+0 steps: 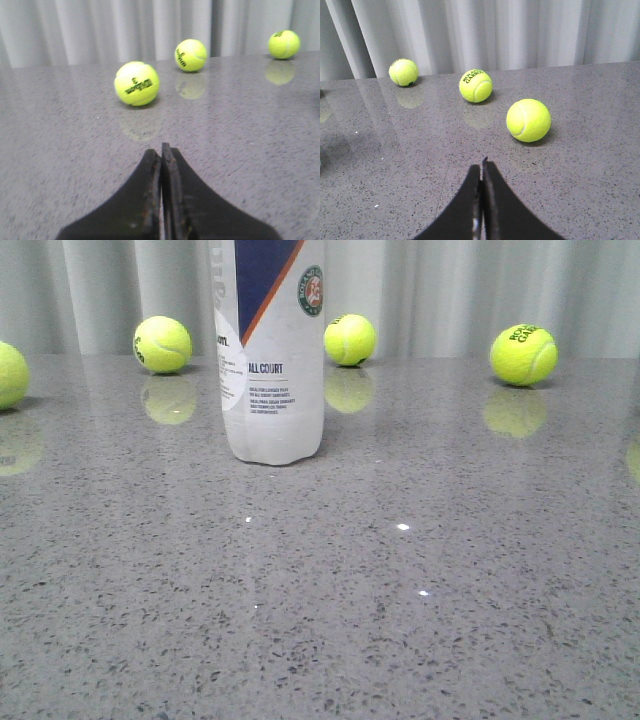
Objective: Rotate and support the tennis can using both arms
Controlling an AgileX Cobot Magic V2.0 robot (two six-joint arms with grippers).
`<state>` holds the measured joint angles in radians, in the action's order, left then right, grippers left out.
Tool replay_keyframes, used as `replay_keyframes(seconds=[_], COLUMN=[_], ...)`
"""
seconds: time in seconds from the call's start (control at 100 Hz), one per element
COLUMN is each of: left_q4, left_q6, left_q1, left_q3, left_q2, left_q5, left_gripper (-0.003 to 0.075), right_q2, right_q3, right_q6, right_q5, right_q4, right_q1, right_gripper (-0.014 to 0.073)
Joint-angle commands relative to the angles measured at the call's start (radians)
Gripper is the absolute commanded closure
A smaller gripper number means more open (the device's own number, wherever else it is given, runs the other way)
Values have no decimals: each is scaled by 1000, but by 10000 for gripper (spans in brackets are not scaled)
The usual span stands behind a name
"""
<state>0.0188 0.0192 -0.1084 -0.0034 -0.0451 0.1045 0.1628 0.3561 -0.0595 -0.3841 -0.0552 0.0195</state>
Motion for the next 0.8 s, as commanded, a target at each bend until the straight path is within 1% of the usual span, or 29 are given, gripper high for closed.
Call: replay_keyframes(seconds=[0.0, 0.05, 0.09, 0.25, 0.79], left_q4=[-26, -30, -38, -44, -44], left_q6=[2, 2, 2, 2, 2], left_q1=[14, 20, 23, 26, 24], left_q3=[26, 50, 49, 49, 49], left_q2=[39, 68, 92, 88, 88], left_q5=[-84, -84, -20, 51, 58], left_gripper=[741, 741, 741, 741, 741], right_q2=[10, 10, 10, 10, 10], right_q3=[23, 23, 23, 23, 23], right_q6=[5, 5, 5, 5, 5], right_q5=[75, 75, 75, 75, 75], right_q4=[-1, -1, -1, -1, -1], right_q1=[-5, -5, -5, -5, -5], right_gripper=[659, 659, 659, 659, 659])
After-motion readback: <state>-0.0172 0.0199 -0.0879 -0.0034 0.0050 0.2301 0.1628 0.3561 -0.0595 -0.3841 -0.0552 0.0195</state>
